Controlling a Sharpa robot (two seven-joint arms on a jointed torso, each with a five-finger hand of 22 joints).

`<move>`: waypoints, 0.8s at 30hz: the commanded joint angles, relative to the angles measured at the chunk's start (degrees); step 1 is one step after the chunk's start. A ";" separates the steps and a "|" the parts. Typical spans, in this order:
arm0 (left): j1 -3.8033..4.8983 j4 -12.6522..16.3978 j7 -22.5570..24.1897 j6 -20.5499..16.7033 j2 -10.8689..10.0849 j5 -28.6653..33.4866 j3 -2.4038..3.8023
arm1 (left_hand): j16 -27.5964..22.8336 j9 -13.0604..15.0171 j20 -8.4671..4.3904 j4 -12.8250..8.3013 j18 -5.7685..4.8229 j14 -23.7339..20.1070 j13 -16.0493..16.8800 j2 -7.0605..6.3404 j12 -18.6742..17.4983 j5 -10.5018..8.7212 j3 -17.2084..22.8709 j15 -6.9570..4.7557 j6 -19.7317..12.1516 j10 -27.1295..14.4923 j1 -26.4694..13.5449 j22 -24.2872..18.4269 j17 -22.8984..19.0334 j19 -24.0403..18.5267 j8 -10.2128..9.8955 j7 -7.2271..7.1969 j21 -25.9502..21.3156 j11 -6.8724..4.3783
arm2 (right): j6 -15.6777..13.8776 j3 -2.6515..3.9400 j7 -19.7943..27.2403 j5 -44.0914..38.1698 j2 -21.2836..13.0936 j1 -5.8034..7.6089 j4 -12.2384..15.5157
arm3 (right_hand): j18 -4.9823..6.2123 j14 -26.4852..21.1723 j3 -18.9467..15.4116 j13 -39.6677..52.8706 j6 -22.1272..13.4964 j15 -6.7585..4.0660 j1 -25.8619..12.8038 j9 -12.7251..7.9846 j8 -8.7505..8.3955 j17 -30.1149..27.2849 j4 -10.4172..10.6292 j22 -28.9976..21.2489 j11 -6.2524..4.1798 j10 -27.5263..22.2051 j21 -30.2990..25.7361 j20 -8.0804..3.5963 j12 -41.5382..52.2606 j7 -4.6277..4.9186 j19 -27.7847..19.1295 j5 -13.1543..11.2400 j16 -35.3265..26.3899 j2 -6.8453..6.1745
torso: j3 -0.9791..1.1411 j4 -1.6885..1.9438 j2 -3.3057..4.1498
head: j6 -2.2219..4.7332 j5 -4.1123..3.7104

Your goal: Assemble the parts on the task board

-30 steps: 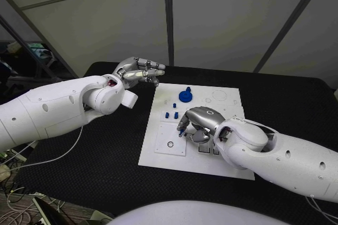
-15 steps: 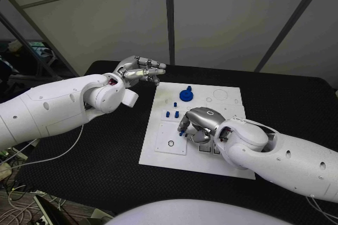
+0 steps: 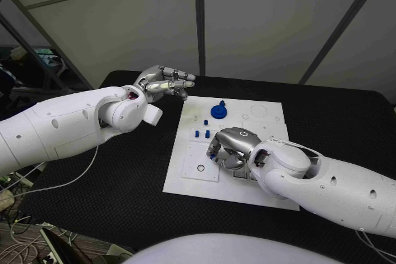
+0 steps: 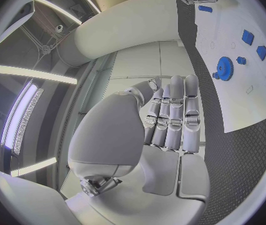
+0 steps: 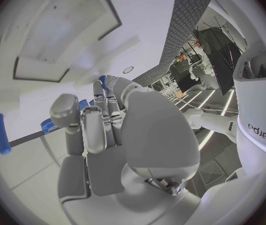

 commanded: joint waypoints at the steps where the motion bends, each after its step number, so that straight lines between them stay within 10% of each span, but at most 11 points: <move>1: 0.07 -0.03 -0.14 0.87 0.12 0.24 0.05 | -0.38 0.01 0.01 0.05 -0.41 -0.06 -0.05 -0.01 0.20 0.21 0.31 0.18 0.27 -0.45 -0.42 0.05 -0.10 -0.32 -0.13 0.27 0.14 0.08 | 2.08 -0.38 -0.09 -0.20 0.18 -0.06 0.00 | -0.84 3.31 -0.19 0.10 -0.29 -0.20 -0.42 0.10 -0.07 -0.08 -0.12 -0.04 0.28 -0.20 0.17 0.10 0.04 0.23 0.11 0.18 0.20 0.21 | 0.00 -0.03 -0.04 | 0.09 0.11; 24: 0.07 -0.03 -0.27 0.76 0.27 0.72 0.05 | -0.45 -0.10 0.20 0.13 -0.37 -0.18 -0.06 0.04 0.18 0.18 0.46 0.40 -0.63 -1.27 -1.11 -0.14 -0.25 -0.45 -0.39 0.71 -0.16 0.41 | -3.73 -0.57 -0.53 -3.42 -1.48 -0.07 2.18 | 0.47 2.23 -3.50 -0.70 -8.35 2.00 -3.53 -1.06 -0.95 -3.09 -0.06 -6.39 2.87 -11.72 -4.34 2.20 0.54 2.07 -4.31 -0.12 -1.29 -2.77 | 0.02 -0.07 -0.05 | 0.50 -0.01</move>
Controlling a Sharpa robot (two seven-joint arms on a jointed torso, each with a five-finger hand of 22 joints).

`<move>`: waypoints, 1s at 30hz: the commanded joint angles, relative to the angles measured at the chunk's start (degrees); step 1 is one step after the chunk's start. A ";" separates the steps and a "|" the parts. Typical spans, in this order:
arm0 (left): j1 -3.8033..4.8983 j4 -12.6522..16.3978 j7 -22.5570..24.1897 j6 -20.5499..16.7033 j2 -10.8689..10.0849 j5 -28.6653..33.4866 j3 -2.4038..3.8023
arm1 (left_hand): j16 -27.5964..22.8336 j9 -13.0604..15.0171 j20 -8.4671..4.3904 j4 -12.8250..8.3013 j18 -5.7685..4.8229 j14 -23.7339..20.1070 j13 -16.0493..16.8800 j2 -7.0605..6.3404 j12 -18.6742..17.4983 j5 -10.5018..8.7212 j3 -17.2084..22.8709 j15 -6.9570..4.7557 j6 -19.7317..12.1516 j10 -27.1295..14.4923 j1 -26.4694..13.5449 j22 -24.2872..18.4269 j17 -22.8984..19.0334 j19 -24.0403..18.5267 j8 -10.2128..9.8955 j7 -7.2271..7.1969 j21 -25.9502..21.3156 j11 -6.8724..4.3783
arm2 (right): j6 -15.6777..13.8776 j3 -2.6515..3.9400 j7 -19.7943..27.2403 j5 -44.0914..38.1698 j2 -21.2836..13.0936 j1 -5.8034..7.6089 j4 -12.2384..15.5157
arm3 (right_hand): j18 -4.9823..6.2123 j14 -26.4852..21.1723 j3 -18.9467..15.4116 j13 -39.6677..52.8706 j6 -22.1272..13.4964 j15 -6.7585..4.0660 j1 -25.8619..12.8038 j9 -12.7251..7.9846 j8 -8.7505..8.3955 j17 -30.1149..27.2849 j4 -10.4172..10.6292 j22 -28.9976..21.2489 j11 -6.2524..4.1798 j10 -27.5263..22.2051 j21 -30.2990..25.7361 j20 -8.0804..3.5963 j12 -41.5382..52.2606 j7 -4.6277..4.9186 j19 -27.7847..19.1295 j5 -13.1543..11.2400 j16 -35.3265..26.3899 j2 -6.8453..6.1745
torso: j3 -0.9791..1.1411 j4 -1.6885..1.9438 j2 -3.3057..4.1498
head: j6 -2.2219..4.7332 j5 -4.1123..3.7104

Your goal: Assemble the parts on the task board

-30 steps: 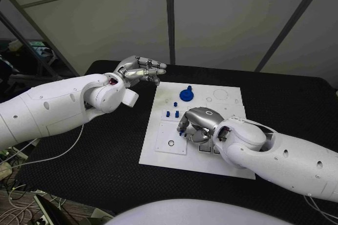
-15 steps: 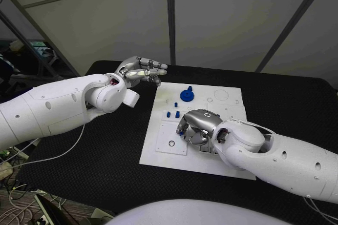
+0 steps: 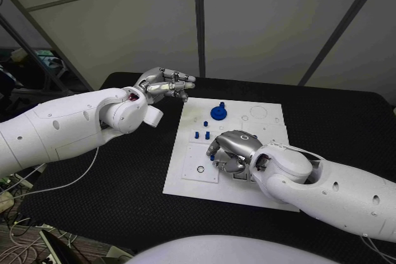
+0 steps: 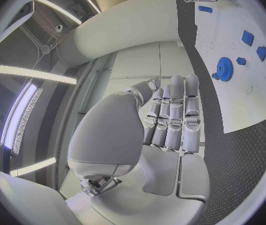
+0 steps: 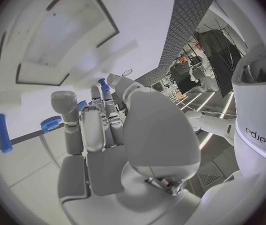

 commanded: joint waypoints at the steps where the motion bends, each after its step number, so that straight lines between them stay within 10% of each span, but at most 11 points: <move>1: 0.07 0.14 0.03 0.66 0.08 0.64 0.05 | -0.22 -0.05 0.00 -0.11 -0.38 -0.18 -0.06 0.03 0.18 0.18 0.22 0.40 -0.11 -0.46 -0.35 -0.07 -0.10 -0.24 -0.39 0.19 -0.15 0.01 | -2.88 0.03 -0.12 -1.83 -0.68 0.07 1.21 | 0.46 2.24 -0.42 0.05 -0.28 0.34 -0.06 0.09 -0.12 -0.05 0.02 -0.07 -0.16 -0.26 -0.13 0.07 0.30 -0.10 -0.10 -0.31 -0.24 -0.49 | -0.01 -0.03 0.00 | 0.13 -0.03; 10: 0.05 0.07 -0.06 0.94 -0.19 0.72 0.04 | -0.24 -0.02 0.01 -0.31 -0.35 -0.23 -0.04 0.10 0.25 0.19 0.34 0.40 -0.16 -0.55 -0.15 -0.09 -0.13 -0.26 -0.34 0.19 -0.20 0.01 | -5.30 0.83 -0.51 -2.67 -4.85 0.15 5.75 | 0.48 2.20 -0.86 0.11 -0.02 0.28 -0.27 0.19 0.04 -0.25 0.17 -0.11 -0.30 -0.33 -0.19 0.07 0.72 -0.32 -0.02 -0.22 -0.31 -0.40 | -0.02 -0.12 0.00 | 0.51 -0.26; 16: 0.05 0.14 -0.09 1.11 -0.37 0.72 0.02 | -0.24 0.02 0.01 -0.45 -0.34 -0.25 0.00 0.16 0.37 0.17 0.40 0.39 -0.09 -0.51 -0.04 -0.09 -0.16 -0.26 -0.24 0.17 -0.21 -0.01 | -5.21 4.72 -0.93 -0.27 -8.68 0.38 7.40 | 0.42 2.20 -1.10 0.16 0.11 0.16 -0.38 0.22 0.06 -0.31 0.32 0.22 -0.49 -0.09 0.02 0.01 1.20 -0.62 0.28 -0.13 -0.30 -0.22 | -0.09 -0.12 -0.01 | 1.16 -1.36; 20: 0.05 0.18 -0.11 1.23 -0.36 0.73 0.01 | -0.24 0.03 0.01 -0.49 -0.34 -0.26 0.01 0.15 0.40 0.17 0.41 0.39 -0.07 -0.49 -0.01 -0.08 -0.16 -0.26 -0.21 0.16 -0.21 -0.01 | -3.60 6.08 -1.38 0.74 -11.01 1.05 6.87 | 0.36 2.16 -1.56 0.16 0.22 0.04 -0.63 0.24 0.07 -0.51 0.48 0.44 -0.64 0.01 0.15 -0.08 1.58 -0.82 0.53 -0.14 -0.39 -0.41 | -0.08 -0.16 -0.02 | 1.60 -1.97; 30: 0.05 0.48 -0.14 1.36 -0.45 0.73 -0.02 | -0.23 0.05 0.02 -0.57 -0.34 -0.26 0.03 0.11 0.49 0.15 0.38 0.38 0.00 -0.43 0.00 -0.07 -0.17 -0.26 -0.13 0.14 -0.20 -0.03 | 0.85 6.90 -2.89 1.29 -14.29 1.74 4.49 | 0.39 1.93 -2.71 0.06 0.50 -0.16 -0.64 0.23 0.01 -1.58 0.81 0.07 -0.85 -0.81 -0.16 -0.30 2.18 -1.29 0.63 0.60 -1.03 -0.60 | -0.09 -0.04 -0.02 | 2.31 -3.00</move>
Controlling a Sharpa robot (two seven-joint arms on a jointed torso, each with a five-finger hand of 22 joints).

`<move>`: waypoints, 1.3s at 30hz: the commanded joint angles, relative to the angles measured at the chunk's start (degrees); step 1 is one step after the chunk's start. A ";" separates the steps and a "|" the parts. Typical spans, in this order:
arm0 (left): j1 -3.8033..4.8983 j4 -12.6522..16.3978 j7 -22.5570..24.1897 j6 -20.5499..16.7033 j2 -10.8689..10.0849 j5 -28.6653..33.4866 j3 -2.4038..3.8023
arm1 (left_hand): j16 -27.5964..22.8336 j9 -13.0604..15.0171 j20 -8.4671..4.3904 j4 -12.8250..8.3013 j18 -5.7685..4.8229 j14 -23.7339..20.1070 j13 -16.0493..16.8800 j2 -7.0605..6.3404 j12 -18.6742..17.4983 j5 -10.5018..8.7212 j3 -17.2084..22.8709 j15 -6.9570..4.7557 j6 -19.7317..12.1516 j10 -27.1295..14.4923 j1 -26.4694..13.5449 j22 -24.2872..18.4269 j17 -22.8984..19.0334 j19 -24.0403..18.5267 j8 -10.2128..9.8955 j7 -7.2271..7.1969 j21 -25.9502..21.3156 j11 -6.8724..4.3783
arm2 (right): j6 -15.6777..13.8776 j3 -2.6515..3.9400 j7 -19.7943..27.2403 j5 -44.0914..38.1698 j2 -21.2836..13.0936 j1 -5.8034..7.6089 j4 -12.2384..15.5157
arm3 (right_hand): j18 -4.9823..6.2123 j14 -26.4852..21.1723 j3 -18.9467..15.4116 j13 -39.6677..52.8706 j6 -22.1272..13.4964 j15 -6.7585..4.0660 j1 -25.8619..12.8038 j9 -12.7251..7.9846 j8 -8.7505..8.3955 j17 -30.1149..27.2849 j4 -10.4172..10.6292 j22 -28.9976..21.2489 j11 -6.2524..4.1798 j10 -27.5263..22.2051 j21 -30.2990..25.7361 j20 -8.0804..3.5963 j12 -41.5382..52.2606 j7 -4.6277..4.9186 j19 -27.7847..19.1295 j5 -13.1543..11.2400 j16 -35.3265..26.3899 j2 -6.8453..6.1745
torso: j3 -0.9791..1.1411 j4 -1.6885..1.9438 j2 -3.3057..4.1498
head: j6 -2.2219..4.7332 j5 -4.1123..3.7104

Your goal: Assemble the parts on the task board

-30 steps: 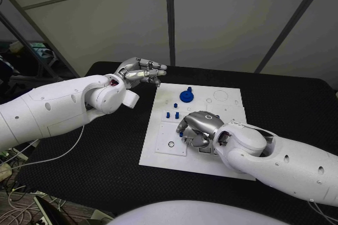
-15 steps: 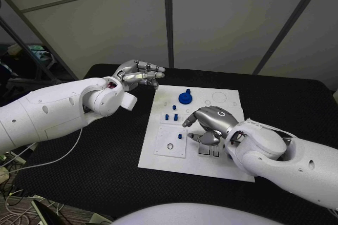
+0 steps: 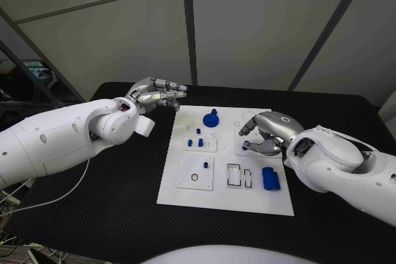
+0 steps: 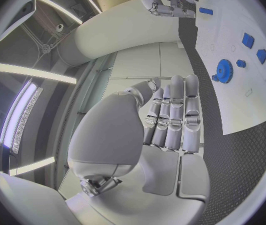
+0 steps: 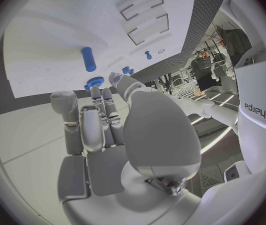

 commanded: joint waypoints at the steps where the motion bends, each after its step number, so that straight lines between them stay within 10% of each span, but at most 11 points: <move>1: 0.07 0.21 0.06 0.79 -0.03 0.39 0.03 | -0.24 0.04 0.03 -0.24 -0.34 -0.06 0.03 0.12 0.26 0.15 0.06 0.18 0.00 -0.43 -0.01 -0.08 -0.06 -0.26 -0.13 0.14 -0.20 -0.03 | 3.10 0.10 -1.09 0.65 -0.11 0.16 -0.56 | 0.41 1.93 -0.61 -0.05 -0.12 -0.17 -0.29 -0.07 -0.02 -0.17 0.05 -0.22 -0.04 -0.49 -0.25 -0.10 0.27 -0.46 0.36 -0.13 -0.34 -0.27 | -0.06 0.14 -0.04 | 0.14 -0.38; 39: 0.07 0.34 0.08 0.63 -0.33 0.39 0.02 | -0.20 0.07 0.05 -0.29 -0.34 -0.04 0.06 0.07 0.40 0.12 -0.02 0.19 0.07 -0.38 -0.11 -0.06 -0.07 -0.24 -0.02 0.14 -0.20 -0.04 | 9.94 0.12 -1.86 0.36 3.40 0.17 -5.29 | -0.23 2.54 1.41 0.32 4.01 -1.65 1.39 0.53 1.33 1.08 0.64 2.76 -1.89 7.13 1.80 -1.40 3.94 -1.32 2.71 -1.34 1.07 2.92 | 0.03 0.11 -0.01 | -0.43 -0.68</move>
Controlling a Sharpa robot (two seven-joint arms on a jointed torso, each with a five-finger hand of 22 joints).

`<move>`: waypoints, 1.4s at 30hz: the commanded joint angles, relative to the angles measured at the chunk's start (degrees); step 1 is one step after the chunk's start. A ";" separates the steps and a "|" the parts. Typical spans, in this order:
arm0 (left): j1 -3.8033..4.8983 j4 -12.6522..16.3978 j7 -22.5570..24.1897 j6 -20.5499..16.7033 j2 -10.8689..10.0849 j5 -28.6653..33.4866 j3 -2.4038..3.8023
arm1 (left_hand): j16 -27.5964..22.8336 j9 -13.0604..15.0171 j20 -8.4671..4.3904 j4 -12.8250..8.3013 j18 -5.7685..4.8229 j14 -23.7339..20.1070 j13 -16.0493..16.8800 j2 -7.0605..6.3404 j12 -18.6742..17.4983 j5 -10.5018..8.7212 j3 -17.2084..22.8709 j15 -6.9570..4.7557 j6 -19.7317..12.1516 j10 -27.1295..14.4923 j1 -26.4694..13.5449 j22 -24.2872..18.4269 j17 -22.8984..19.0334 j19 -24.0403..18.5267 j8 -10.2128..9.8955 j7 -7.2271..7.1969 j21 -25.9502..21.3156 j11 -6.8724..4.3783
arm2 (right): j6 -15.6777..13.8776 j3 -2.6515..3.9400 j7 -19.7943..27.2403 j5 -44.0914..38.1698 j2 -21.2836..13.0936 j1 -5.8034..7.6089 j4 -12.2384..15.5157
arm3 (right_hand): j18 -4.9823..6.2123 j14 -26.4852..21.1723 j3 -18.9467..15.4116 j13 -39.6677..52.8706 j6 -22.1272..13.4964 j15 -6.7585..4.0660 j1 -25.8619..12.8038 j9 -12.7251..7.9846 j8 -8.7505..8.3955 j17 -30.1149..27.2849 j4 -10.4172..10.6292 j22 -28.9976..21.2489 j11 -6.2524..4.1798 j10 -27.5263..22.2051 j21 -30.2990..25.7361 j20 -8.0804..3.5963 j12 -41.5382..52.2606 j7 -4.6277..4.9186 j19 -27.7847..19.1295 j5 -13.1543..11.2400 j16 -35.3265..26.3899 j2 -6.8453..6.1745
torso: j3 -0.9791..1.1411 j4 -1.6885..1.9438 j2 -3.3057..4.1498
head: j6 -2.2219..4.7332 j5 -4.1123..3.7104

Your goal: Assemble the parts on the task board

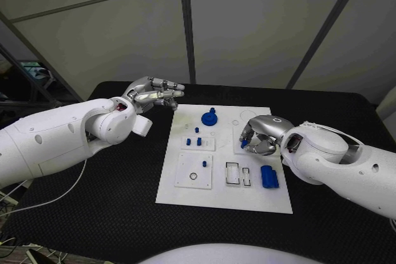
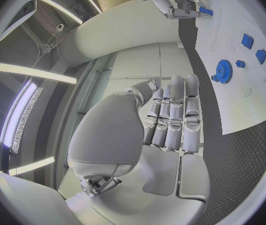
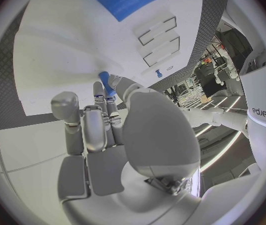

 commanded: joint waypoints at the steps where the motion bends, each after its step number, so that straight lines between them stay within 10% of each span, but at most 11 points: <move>1: 0.07 0.07 0.12 0.50 -0.05 0.31 0.04 | -0.19 0.06 0.05 -0.29 -0.33 -0.04 0.06 0.09 0.42 0.12 -0.01 0.19 0.07 -0.38 -0.12 -0.06 -0.08 -0.24 -0.01 0.16 -0.20 -0.03 | 0.88 0.03 -0.27 -0.05 0.16 0.08 -0.12 | -0.24 2.55 0.43 0.08 0.72 -0.45 0.04 0.11 0.34 0.08 -0.02 0.18 -0.10 0.70 0.29 -0.11 0.41 -0.08 0.60 -0.24 0.39 0.61 | 0.01 0.07 -0.07 | -0.07 -0.05; 14: 0.07 -0.13 -0.04 0.71 -0.24 0.31 0.04 | -0.19 0.06 0.03 -0.43 -0.31 -0.05 0.06 0.13 0.48 0.14 0.05 0.16 0.05 -0.42 -0.01 -0.05 -0.10 -0.23 0.04 0.16 -0.19 -0.04 | -3.52 0.03 -2.10 -0.62 0.18 0.06 0.64 | -0.38 2.65 0.86 0.11 2.44 -0.73 0.06 0.34 0.84 0.37 0.30 0.80 -0.41 2.04 0.75 -0.42 0.19 -0.25 1.00 -0.93 0.76 2.16 | 0.02 0.02 -0.03 | -0.02 -0.11; 32: 0.06 -0.80 -0.76 0.22 -0.03 0.30 0.04 | -0.18 0.05 0.00 -0.71 -0.28 -0.05 0.05 0.22 0.58 0.18 0.20 0.10 0.02 -0.46 0.23 0.03 -0.13 -0.19 0.11 0.19 -0.14 -0.05 | -10.76 0.62 -1.60 0.69 -2.70 0.10 9.98 | -0.56 2.75 0.77 0.10 3.05 -0.83 -0.22 0.42 0.96 0.83 0.53 1.62 -0.54 2.64 1.30 -0.52 -0.13 -0.41 1.48 -2.50 1.16 2.56 | 0.02 0.02 -0.02 | 0.21 -0.38; 42: 0.06 -0.83 -0.67 0.50 0.50 0.30 0.04 | -0.18 0.05 0.00 -0.73 -0.28 -0.05 0.05 0.23 0.59 0.18 0.22 0.10 0.02 -0.46 0.25 0.03 -0.13 -0.19 0.12 0.19 -0.14 -0.05 | -12.36 0.79 0.09 3.92 1.10 0.03 11.54 | -0.56 2.75 0.82 0.10 3.15 -0.85 -0.12 0.44 0.99 0.81 0.47 1.66 -0.59 2.70 1.32 -0.54 -0.17 -0.45 1.49 -2.43 1.16 2.63 | -0.03 0.07 -0.11 | 0.21 0.51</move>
